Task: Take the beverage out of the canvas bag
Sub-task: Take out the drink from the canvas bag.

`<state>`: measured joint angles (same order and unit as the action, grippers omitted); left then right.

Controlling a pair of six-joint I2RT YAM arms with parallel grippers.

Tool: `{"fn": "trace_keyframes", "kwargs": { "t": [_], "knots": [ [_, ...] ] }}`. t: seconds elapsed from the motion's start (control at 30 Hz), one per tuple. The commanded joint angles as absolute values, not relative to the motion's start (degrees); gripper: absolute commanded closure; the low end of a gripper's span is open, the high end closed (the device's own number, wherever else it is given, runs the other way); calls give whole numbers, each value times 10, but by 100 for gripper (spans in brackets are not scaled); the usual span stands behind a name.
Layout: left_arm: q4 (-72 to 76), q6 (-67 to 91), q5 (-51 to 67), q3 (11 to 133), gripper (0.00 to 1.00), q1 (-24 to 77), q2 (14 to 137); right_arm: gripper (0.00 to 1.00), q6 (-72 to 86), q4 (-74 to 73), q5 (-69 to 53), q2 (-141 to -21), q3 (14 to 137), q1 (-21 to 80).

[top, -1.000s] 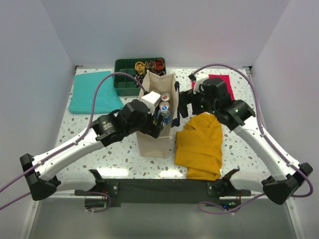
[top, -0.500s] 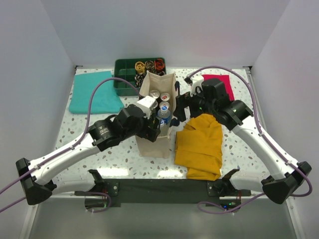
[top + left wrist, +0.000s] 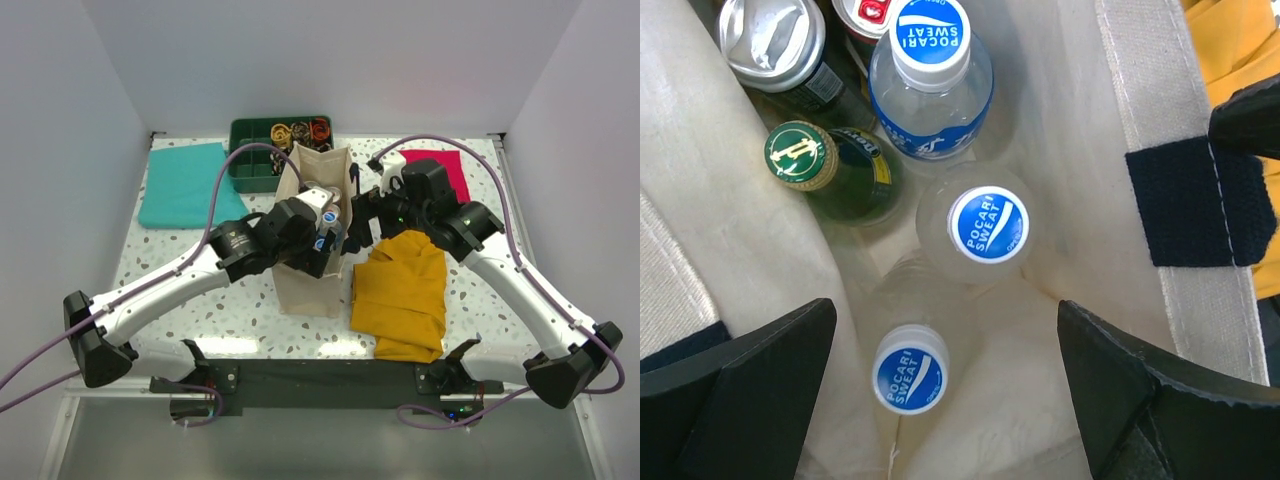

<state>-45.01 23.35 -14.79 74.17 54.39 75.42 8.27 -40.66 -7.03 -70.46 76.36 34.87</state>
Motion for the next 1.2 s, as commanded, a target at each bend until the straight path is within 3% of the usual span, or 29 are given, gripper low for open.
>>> {"fn": "trace_keyframes", "kwargs": {
  "t": [0.0, 0.53, 0.6, 1.0, 1.17],
  "knots": [
    [-521, 229, -153, 787, 3, 541, 758, 3, 70, -393, -67, -700, 763, 350],
    [-578, 201, -98, 810, 7, 512, 782, 3, 64, -396, -70, -711, 767, 349],
    [-576, 198, -91, 807, 11, 504, 783, 3, 64, -397, -71, -712, 767, 349],
    [-569, 184, -76, 803, 9, 490, 820, 2, 60, -398, -67, -710, 762, 350],
    [-574, 184, -69, 806, 16, 488, 826, 2, 58, -397, -64, -709, 760, 349]
  ]
}}
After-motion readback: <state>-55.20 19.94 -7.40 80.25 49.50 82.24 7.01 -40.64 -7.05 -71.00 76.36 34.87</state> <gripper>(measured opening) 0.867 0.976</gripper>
